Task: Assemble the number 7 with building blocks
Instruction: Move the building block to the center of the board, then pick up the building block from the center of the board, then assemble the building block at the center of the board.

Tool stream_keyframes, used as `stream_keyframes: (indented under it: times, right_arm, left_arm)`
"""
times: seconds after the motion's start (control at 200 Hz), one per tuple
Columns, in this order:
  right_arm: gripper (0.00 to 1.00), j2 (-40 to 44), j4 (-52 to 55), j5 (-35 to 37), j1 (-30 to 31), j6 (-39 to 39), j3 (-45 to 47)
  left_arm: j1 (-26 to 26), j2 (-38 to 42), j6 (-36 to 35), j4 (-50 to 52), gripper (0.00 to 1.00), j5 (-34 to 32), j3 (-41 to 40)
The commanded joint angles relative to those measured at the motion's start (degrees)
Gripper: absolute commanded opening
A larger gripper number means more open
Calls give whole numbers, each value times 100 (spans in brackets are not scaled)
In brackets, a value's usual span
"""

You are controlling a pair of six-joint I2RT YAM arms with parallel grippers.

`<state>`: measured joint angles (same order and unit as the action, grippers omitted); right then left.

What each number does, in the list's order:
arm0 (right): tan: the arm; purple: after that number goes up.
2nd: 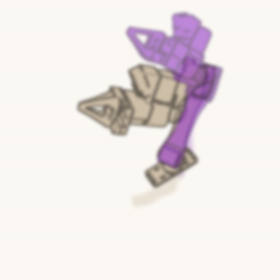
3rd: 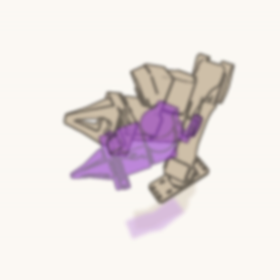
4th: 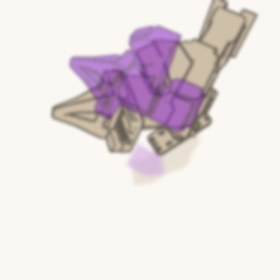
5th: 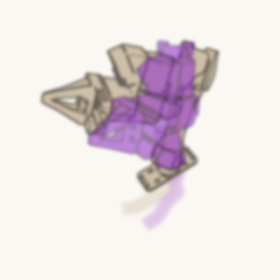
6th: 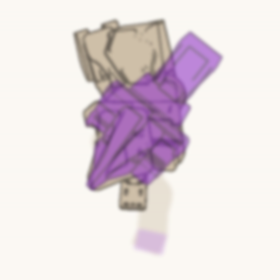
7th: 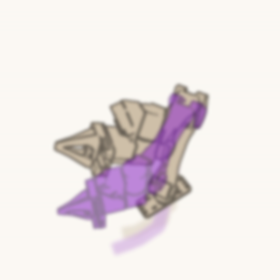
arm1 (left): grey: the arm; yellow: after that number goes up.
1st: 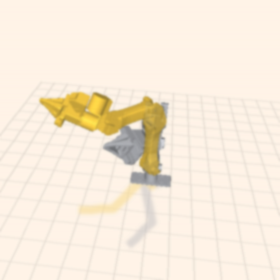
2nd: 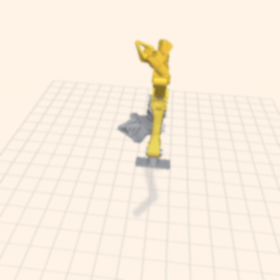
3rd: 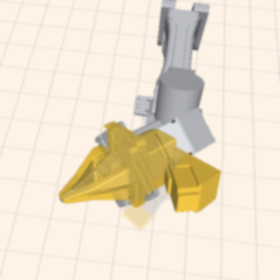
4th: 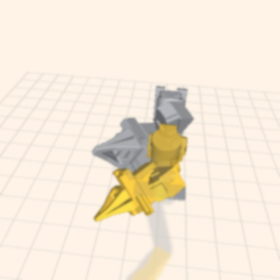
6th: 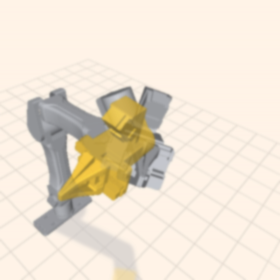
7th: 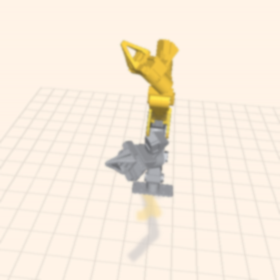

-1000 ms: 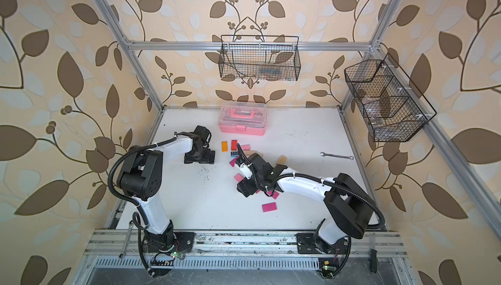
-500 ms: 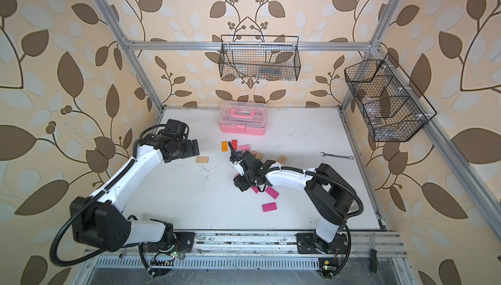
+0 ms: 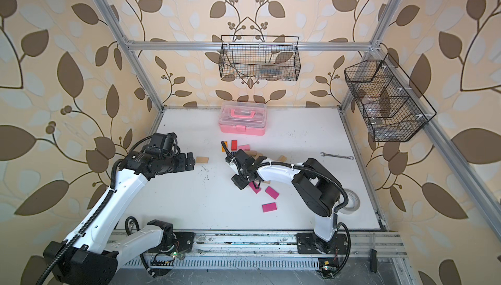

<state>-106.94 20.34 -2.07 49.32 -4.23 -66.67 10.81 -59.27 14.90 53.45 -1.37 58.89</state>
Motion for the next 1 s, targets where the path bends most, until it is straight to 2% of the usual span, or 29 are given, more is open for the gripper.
stream_keyframes:
  times: [0.0,0.175,0.265,0.345,0.385,0.605,0.815,0.995]
  right_arm:
    - [55,-228,340,231,-43,174,-178]
    - [50,-297,460,264,-48,359,-266]
    - [40,-341,516,270,5,505,-361]
    - [28,-389,532,179,38,653,-418]
    - [26,-400,526,76,59,770,-587]
    - [26,-537,471,-380,187,1710,-1307]
    - [27,-1290,820,-912,45,2276,-2628]
    - [28,-1976,1116,-1024,-34,2519,-3689]
  left_arm:
    - [-9,322,-223,-43,99,319,-125]
    - [-9,587,-211,-216,99,450,-272]
    - [-9,559,-207,-247,99,456,-300]
    - [-17,500,-183,-213,99,313,-274]
    - [-38,483,-147,-180,99,153,-265]
    - [-418,530,-42,-116,99,-339,-256]
    - [-793,668,75,-56,99,-748,-264]
    - [-817,816,88,-54,99,-818,-304]
